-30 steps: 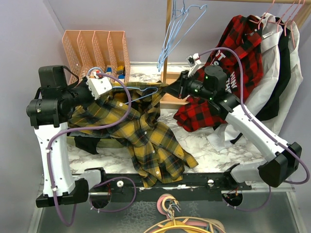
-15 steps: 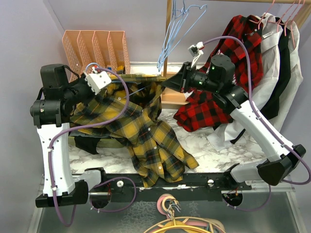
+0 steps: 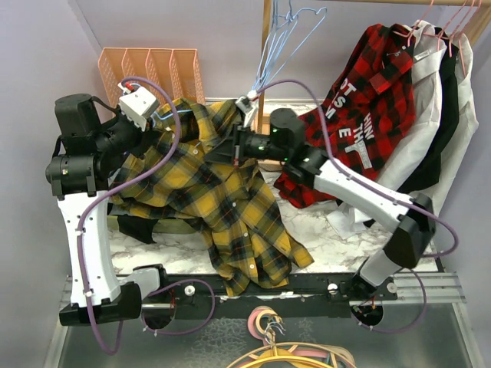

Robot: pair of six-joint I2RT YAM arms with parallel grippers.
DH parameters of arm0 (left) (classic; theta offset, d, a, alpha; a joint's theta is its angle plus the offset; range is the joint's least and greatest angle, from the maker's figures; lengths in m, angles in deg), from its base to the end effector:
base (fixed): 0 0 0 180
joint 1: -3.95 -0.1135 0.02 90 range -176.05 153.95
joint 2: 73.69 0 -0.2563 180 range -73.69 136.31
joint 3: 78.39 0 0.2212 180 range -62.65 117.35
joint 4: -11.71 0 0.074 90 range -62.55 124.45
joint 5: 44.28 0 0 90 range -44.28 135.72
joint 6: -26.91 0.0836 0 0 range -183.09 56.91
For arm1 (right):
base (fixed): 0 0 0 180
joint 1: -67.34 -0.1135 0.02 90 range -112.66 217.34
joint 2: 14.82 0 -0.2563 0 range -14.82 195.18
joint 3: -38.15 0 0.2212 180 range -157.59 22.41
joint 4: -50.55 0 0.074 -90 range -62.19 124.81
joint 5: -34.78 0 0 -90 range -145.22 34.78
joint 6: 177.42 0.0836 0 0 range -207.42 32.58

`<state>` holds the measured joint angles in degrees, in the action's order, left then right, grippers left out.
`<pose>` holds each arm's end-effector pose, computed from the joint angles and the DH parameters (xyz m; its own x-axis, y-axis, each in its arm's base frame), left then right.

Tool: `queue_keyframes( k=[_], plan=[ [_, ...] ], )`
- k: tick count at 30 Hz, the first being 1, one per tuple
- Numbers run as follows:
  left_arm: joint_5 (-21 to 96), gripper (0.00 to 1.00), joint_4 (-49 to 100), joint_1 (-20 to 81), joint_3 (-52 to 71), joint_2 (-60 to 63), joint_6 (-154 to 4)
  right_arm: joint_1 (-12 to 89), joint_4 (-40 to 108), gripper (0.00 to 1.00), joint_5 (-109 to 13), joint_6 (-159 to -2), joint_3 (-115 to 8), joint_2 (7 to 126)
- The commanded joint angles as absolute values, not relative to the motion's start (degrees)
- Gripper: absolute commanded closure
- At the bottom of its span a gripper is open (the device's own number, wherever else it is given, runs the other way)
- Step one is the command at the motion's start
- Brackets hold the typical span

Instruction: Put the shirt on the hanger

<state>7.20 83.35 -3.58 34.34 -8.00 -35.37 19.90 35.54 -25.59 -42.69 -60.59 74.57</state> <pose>0.1972 -0.0265 0.4509 -0.1519 0.3470 -0.9255 0.5982 0.7777 0.1934 0.2276 0.3089 0.3913 -0.7322 0.1071 -0.6727 -0.6443 0.2114 0.7350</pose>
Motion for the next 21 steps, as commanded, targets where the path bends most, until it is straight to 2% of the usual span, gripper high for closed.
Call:
queue_keyframes(
  k=[1,9,10,11,13,14,15,16,21],
  plan=[
    [-0.4,1.0,78.0,-4.5,33.9,-9.9,-41.8,14.6,43.1,0.99,-25.3,-39.2,-64.9,79.6],
    [-6.0,1.0,77.7,-5.1,32.0,-10.8,-43.0,12.3,58.8,0.99,-24.7,-35.0,-58.8,79.4],
    [-6.8,1.0,77.8,-5.2,31.7,-10.8,-42.7,12.3,60.4,0.95,-25.1,-35.2,-57.7,78.6],
    [-7.7,1.0,78.4,-5.2,31.5,-10.8,-41.9,12.4,61.6,0.86,-25.4,-36.0,-56.7,77.6],
    [-9.4,1.0,79.9,-5.2,31.1,-10.9,-39.6,12.3,62.4,0.54,-25.1,-39.3,-55.6,75.7],
    [-10.0,1.0,80.8,-5.2,31.0,-10.8,-38.2,12.3,62.2,0.35,-24.3,-41.8,-55.3,74.5],
    [-10.7,1.0,81.9,-5.2,30.9,-10.7,-36.5,12.3,61.8,0.08,-22.8,-44.7,-54.5,73.4],
    [-11.6,1.0,83.3,-5.2,31.0,-10.5,-34.4,12.2,61.6,0.01,-20.4,-47.6,-53.5,71.9],
    [-16.9,1.0,94.5,-5.1,32.9,-8.7,-20.5,12.3,64.2,0.01,2.9,-66.3,-40.9,62.3]
  ],
)
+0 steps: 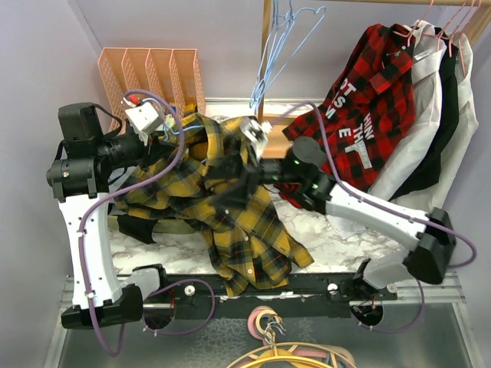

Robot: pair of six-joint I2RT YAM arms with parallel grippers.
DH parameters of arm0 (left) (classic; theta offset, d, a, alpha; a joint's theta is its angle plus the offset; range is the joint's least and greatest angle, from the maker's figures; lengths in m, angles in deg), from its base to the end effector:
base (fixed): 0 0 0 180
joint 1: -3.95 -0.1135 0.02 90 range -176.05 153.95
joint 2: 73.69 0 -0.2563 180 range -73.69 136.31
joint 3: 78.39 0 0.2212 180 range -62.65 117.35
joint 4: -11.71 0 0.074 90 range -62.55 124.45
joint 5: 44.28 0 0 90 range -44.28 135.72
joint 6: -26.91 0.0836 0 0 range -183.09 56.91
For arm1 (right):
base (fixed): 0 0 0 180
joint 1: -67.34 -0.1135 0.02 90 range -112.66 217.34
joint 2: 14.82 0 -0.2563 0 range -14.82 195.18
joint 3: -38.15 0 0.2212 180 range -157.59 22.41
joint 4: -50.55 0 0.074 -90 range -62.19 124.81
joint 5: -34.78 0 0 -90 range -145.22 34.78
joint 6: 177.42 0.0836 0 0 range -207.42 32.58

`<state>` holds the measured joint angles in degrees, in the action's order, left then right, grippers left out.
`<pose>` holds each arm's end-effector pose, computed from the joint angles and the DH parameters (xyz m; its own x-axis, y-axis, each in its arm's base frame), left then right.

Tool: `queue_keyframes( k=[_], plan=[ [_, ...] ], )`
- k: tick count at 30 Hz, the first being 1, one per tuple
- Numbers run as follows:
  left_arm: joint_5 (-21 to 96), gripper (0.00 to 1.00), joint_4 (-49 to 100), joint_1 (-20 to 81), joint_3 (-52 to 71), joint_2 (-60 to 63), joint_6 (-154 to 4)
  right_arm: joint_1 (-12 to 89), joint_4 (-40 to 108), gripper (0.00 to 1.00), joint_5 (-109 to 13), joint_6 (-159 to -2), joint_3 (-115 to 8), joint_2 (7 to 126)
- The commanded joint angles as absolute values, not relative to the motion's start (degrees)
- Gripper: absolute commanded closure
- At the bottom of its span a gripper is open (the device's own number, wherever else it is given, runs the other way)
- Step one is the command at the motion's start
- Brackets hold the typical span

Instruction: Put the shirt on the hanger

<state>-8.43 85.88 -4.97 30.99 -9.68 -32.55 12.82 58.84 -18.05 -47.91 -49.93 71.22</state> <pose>0.1793 -0.0405 0.4421 -0.0995 0.2856 -0.9532 0.7680 0.6311 0.1090 0.1688 0.3239 0.4023 -0.5520 0.0990 -0.8279 -0.8330 -0.1095 0.5423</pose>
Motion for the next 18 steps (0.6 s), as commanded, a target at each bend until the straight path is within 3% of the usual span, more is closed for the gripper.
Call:
queue_keyframes(
  k=[1,4,7,13,18],
  plan=[
    [-18.1,1.0,96.6,-5.1,33.2,-8.5,-17.9,12.3,61.8,0.01,5.6,-73.1,-37.9,57.8],
    [-19.6,1.0,104.5,-4.8,34.3,-8.0,-8.4,12.3,43.6,0.01,1.4,-92.2,-36.7,49.7],
    [-17.1,1.0,106.4,-4.2,34.2,-7.7,-4.5,12.3,26.8,0.01,0.0,-100.7,-45.2,48.9],
    [-17.9,1.0,108.7,-2.0,28.8,-9.1,2.6,13.8,15.7,0.01,-14.0,-114.1,-54.7,49.3],
    [-20.3,1.0,108.7,-0.4,24.9,-10.7,3.4,28.7,5.1,0.0,-2.1,-113.4,-68.1,61.9]
  ],
)
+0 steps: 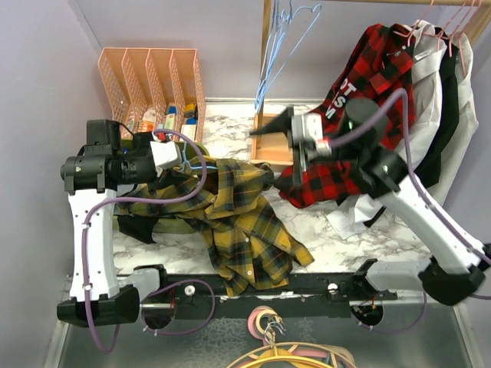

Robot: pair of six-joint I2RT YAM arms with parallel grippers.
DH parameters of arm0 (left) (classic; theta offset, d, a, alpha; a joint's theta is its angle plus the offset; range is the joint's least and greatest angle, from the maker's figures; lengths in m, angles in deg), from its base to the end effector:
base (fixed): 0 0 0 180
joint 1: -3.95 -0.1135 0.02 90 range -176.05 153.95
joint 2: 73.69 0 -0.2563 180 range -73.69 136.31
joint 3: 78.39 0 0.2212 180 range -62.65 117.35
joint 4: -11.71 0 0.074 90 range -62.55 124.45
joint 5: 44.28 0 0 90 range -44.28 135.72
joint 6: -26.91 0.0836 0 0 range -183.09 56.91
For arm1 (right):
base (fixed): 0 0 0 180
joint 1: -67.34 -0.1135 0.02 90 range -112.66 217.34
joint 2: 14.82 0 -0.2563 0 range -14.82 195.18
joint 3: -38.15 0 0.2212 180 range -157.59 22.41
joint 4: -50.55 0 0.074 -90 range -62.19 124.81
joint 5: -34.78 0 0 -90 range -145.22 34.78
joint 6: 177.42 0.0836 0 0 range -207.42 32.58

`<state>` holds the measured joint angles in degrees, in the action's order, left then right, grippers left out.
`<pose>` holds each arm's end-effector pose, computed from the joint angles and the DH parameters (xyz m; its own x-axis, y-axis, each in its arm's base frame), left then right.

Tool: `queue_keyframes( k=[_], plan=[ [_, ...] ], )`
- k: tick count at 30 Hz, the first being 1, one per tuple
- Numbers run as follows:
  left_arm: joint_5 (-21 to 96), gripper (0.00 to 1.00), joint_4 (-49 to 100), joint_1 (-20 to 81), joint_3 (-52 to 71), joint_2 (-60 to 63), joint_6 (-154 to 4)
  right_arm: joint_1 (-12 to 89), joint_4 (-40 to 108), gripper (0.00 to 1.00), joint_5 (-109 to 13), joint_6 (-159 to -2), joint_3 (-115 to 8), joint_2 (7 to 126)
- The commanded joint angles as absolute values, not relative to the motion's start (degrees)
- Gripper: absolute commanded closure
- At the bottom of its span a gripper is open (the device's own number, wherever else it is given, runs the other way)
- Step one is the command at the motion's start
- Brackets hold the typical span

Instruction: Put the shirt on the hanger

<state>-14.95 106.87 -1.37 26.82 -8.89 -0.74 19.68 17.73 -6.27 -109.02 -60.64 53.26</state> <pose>0.1518 -0.0591 0.3949 0.0262 0.4382 -0.8985 0.9317 0.3151 0.1808 0.1173 0.2223 0.4595 0.3425 0.0169 -0.9394 -0.9324 -0.1167 -0.3421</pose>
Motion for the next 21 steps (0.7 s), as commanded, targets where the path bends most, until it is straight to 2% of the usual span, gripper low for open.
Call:
queue_keyframes(
  k=[1,3,8,17,21],
  plan=[
    [-20.7,1.0,108.7,-0.4,24.7,-10.9,3.5,28.9,5.4,0.0,-2.2,-113.0,-68.7,63.0],
    [-20.8,1.0,108.7,-0.3,24.5,-11.1,3.6,28.9,3.2,0.01,0.8,-110.2,-72.0,66.1],
    [-20.4,1.0,108.7,-0.3,25.2,-11.3,3.8,28.1,-0.6,0.26,4.1,-103.8,-76.1,71.6],
    [-19.3,1.0,108.6,-0.2,23.9,-11.0,4.0,26.7,4.5,0.27,7.1,-98.7,-72.6,71.8],
    [-19.7,1.0,108.6,-0.2,24.7,-10.5,3.6,25.1,5.7,0.27,4.6,-98.2,-71.8,73.4]
  ],
)
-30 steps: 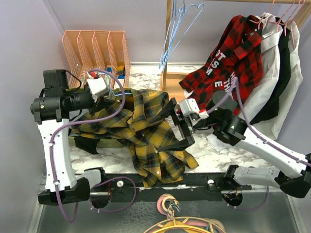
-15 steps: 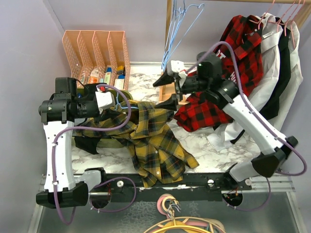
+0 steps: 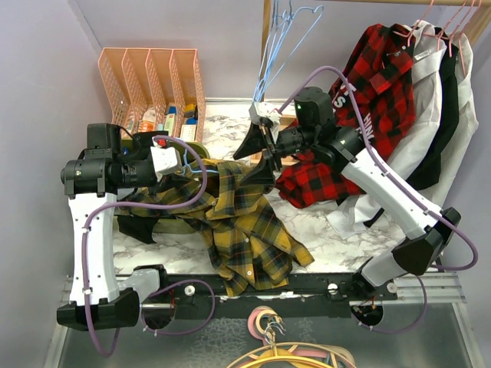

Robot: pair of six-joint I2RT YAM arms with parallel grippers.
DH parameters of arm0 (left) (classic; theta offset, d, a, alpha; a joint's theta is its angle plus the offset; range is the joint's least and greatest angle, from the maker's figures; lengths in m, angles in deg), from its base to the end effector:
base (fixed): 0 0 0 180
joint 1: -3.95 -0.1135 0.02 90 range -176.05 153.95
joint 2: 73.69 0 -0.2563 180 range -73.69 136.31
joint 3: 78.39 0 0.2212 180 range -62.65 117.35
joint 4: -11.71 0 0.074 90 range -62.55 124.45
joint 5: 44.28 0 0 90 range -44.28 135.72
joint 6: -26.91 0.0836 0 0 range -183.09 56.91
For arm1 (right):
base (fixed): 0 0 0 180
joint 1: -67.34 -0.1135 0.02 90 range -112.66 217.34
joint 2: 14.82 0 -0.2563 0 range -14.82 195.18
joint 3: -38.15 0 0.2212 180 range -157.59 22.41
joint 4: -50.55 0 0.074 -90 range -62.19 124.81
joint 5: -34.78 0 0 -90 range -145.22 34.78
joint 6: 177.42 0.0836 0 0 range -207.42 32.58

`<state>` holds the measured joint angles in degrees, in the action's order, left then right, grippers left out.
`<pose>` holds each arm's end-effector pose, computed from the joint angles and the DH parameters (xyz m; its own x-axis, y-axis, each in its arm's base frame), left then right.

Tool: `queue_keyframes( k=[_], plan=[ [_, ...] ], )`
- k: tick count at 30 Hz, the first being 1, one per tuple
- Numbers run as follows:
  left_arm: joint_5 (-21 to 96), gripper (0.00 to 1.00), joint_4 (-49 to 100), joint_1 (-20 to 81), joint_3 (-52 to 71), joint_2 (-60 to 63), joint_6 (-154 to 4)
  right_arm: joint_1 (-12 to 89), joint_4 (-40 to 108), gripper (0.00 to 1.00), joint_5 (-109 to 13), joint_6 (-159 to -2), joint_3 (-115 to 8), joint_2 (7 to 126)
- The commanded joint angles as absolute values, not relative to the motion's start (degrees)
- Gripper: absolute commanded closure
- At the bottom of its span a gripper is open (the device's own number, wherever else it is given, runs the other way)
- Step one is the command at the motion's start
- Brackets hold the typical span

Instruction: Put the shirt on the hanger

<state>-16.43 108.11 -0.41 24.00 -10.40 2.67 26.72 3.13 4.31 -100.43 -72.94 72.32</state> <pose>0.1428 -0.0632 0.3868 0.0574 0.4316 -0.9002 0.9461 0.2645 0.1871 0.1930 0.2605 0.4129 -0.0851 -0.2234 -0.9710 -0.9744 -0.1848 0.1280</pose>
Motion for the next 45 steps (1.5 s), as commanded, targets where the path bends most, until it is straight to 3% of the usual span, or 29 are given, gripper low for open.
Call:
queue_keyframes(
  k=[1,13,15,19,20,27,37,45],
  plan=[
    [-19.7,1.0,108.5,-0.2,25.0,-10.4,3.5,24.6,6.5,0.27,2.8,-97.7,-71.7,73.9],
    [-19.0,1.0,108.5,-0.2,24.6,-10.4,3.1,20.6,5.4,0.55,-4.4,-97.0,-75.2,80.8],
    [-19.2,1.0,108.4,-0.2,24.5,-10.4,3.0,20.5,5.4,0.65,-4.3,-97.0,-75.4,81.3],
    [-19.5,1.0,108.3,-0.2,24.4,-10.1,3.0,20.2,7.0,0.96,-4.0,-96.6,-75.1,81.3],
    [-19.6,1.0,108.4,-0.2,24.4,-10.1,3.0,20.1,7.7,0.98,-3.9,-96.1,-74.8,81.1],
    [-19.0,1.0,108.6,-0.2,24.7,-9.5,3.4,19.5,14.4,0.98,-1.3,-91.2,-73.3,80.2],
    [-19.1,1.0,108.4,-0.2,25.3,-9.2,3.3,18.5,17.4,0.81,1.6,-88.6,-72.3,81.6],
    [-18.8,1.0,108.2,-0.2,25.4,-9.2,3.1,17.7,16.9,0.9,1.1,-89.7,-71.3,82.4]
  ],
)
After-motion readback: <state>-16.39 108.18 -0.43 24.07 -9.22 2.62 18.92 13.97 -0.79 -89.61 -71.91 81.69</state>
